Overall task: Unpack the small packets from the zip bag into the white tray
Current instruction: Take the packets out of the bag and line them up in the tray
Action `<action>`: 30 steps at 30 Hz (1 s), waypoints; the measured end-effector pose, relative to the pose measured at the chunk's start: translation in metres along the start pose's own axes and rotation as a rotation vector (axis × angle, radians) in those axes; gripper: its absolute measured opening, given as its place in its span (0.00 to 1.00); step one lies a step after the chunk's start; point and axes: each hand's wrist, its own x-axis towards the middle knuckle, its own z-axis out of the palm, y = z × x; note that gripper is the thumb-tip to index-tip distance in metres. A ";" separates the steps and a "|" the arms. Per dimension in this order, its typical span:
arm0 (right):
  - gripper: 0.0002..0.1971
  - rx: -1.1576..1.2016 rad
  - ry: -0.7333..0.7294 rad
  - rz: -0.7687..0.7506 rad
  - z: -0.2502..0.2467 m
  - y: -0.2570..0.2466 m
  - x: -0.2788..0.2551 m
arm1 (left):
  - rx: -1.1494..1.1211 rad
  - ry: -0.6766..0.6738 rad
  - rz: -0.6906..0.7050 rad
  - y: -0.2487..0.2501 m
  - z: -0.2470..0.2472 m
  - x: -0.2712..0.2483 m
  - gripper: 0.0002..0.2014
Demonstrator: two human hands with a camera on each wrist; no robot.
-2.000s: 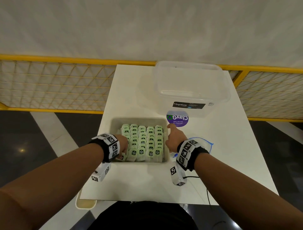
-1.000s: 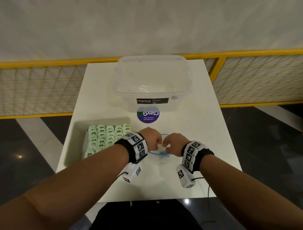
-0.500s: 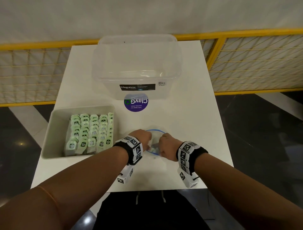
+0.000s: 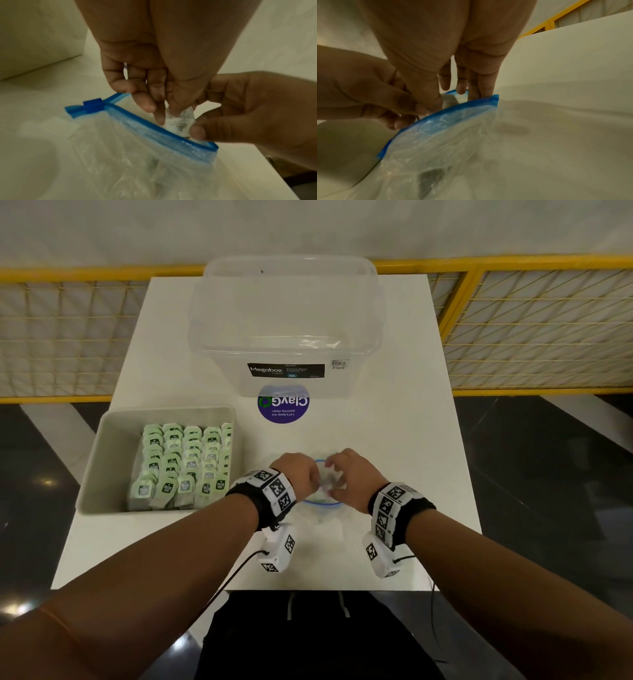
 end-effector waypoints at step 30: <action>0.15 -0.003 -0.080 0.127 0.003 0.004 -0.010 | 0.425 -0.344 -0.210 0.014 0.040 0.010 0.04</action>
